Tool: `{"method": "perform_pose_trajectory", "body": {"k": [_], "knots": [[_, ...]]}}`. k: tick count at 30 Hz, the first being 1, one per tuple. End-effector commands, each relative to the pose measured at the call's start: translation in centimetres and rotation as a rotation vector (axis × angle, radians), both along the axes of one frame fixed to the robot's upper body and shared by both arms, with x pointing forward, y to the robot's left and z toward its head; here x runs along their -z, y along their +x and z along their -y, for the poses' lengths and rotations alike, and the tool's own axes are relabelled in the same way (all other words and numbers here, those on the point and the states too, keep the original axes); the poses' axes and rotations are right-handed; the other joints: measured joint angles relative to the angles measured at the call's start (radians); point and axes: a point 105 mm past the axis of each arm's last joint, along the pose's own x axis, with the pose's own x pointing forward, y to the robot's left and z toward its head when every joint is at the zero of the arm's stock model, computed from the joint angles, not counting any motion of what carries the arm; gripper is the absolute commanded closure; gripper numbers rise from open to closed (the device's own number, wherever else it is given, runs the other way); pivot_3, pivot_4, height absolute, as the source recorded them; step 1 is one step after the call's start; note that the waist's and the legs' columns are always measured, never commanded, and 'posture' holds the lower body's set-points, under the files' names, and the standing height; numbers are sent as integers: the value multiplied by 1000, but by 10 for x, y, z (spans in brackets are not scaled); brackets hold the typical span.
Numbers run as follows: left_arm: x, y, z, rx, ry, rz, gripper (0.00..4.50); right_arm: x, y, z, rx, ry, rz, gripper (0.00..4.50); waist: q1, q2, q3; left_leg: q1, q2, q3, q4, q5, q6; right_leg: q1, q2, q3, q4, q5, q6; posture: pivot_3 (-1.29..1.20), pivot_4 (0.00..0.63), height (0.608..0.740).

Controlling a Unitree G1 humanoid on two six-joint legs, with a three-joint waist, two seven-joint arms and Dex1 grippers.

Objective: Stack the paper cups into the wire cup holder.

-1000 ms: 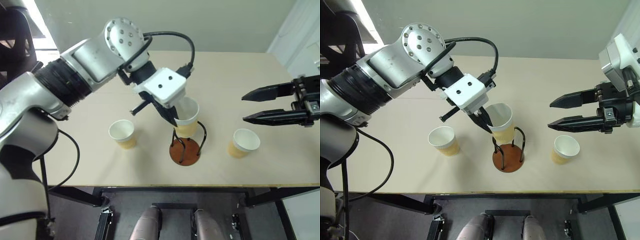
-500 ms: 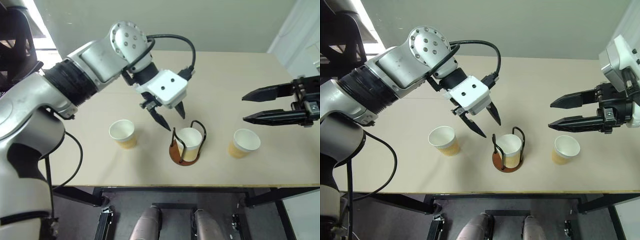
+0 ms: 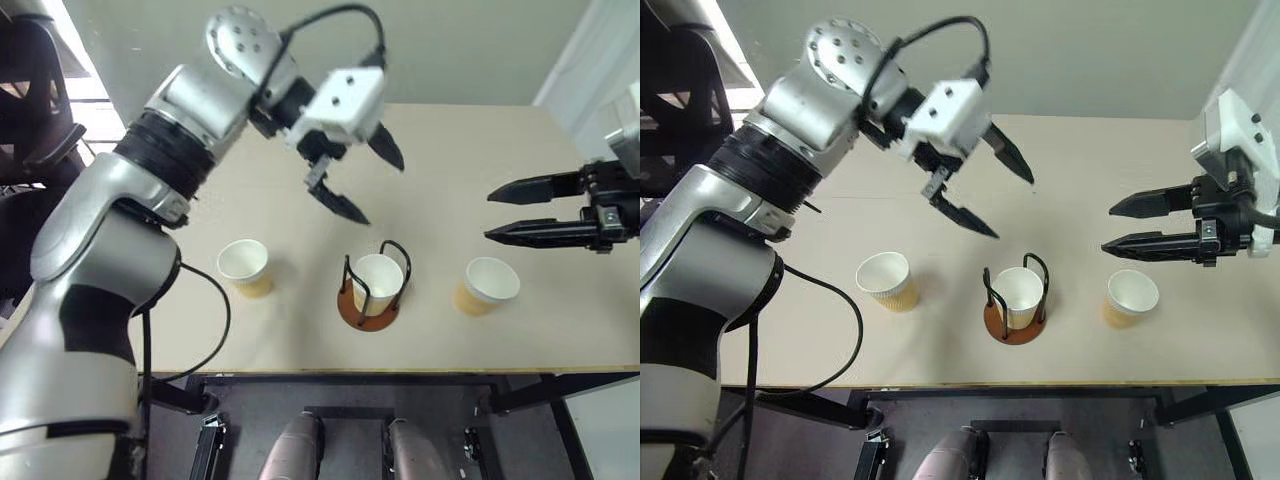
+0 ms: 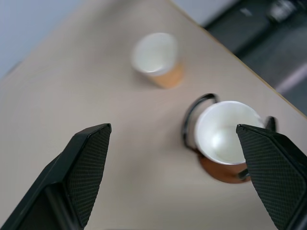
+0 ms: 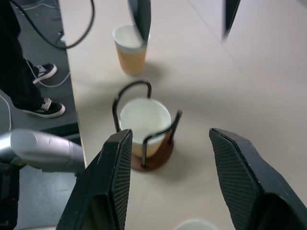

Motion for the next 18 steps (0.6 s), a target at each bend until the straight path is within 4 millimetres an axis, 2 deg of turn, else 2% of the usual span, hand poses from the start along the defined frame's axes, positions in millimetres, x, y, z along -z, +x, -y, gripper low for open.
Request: {"method": "perform_pose_trajectory", "body": {"k": [1,4,6,7,9,18], "knots": [[-16,-9,-21,-53,-66,-97,21,2,-3,9,30,-102,43,1959,-3,0,0,0,-1,2,-1,0,0,-1,2,-2,0,0,0,0,150,740],[-16,-17,-32,-77,-69,-161,21,23,1,18,22,-229,57,1959,-2,1,0,0,-1,2,-3,0,0,-2,4,-4,0,-3,0,0,150,740],[-14,-18,-36,-87,-62,-166,21,31,4,22,17,-274,67,1959,3,0,0,-2,0,-2,0,-1,0,-1,-1,-1,0,-3,0,0,150,740],[-14,-18,-38,-93,-62,-171,21,37,7,27,16,-317,78,1959,7,0,0,-2,-2,0,0,-1,0,-1,3,-5,0,-3,0,0,150,740],[-14,-21,-40,-96,-66,-187,21,51,11,35,3,-398,85,1959,10,0,0,-2,-1,-2,2,-2,2,2,-1,-1,-1,-3,0,0,150,740],[0,-34,-45,-64,-27,-219,21,83,17,44,-83,-528,82,1959,2,0,0,3,-1,1,3,0,2,5,1,0,0,1,1,0,150,740]]}}
